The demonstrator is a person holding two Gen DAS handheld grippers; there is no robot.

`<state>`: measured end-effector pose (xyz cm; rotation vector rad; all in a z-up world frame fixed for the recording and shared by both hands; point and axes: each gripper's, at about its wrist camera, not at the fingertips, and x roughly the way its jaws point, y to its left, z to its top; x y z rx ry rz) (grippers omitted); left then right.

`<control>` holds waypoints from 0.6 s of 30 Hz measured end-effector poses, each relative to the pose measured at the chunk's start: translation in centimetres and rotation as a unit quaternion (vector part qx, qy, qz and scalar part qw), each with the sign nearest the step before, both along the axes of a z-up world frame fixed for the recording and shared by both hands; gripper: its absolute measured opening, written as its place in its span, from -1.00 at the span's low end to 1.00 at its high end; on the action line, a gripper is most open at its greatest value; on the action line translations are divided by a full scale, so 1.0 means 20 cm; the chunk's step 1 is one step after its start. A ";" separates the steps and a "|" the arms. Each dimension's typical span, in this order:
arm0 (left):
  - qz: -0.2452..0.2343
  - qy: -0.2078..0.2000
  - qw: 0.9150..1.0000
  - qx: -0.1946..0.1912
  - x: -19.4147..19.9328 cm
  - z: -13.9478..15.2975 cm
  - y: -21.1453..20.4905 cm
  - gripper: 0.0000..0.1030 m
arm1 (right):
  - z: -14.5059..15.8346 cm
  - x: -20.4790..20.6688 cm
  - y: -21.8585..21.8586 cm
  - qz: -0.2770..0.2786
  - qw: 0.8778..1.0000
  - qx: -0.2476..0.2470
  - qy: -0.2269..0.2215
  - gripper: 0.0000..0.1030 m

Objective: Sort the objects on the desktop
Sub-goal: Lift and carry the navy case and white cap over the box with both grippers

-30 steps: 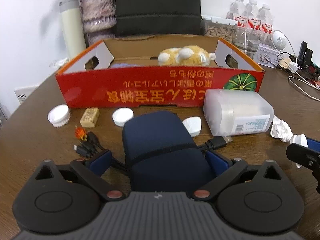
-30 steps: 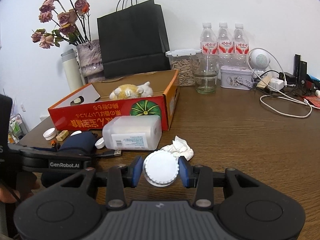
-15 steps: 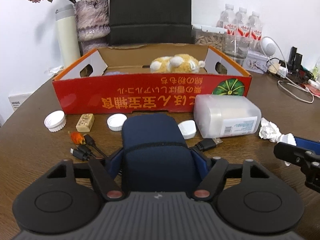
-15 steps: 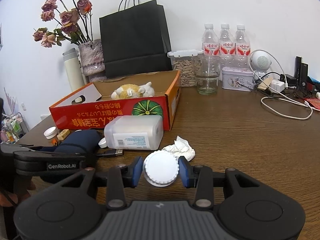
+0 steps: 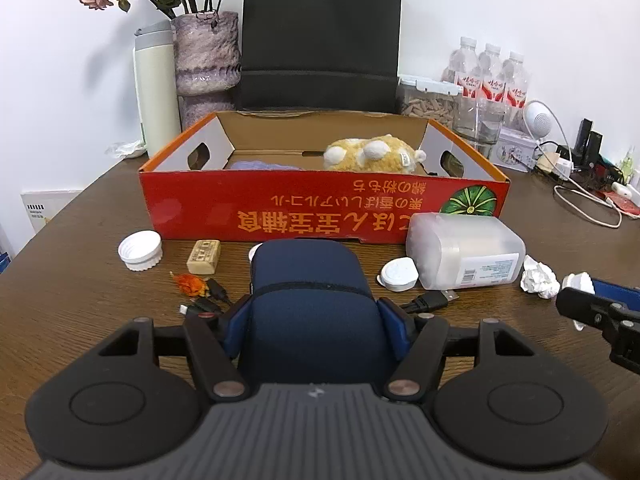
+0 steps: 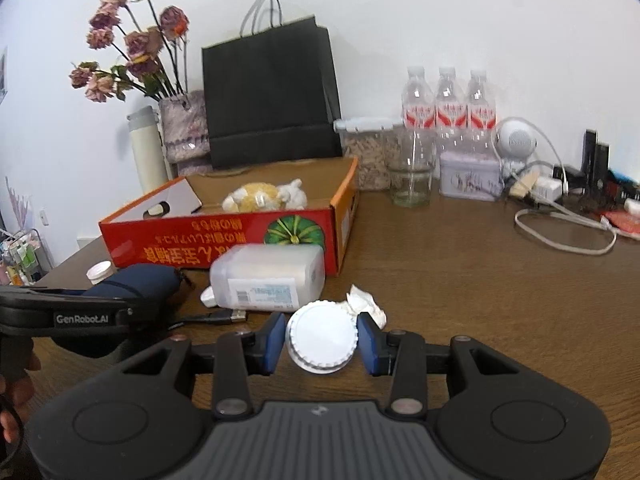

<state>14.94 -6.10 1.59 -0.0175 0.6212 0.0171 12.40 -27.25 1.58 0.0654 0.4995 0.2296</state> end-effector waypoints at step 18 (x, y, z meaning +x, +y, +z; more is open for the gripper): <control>-0.024 -0.042 0.998 -0.033 -0.13 0.12 0.15 0.29 | 0.07 -0.08 0.20 0.014 0.999 0.002 -0.039 -0.26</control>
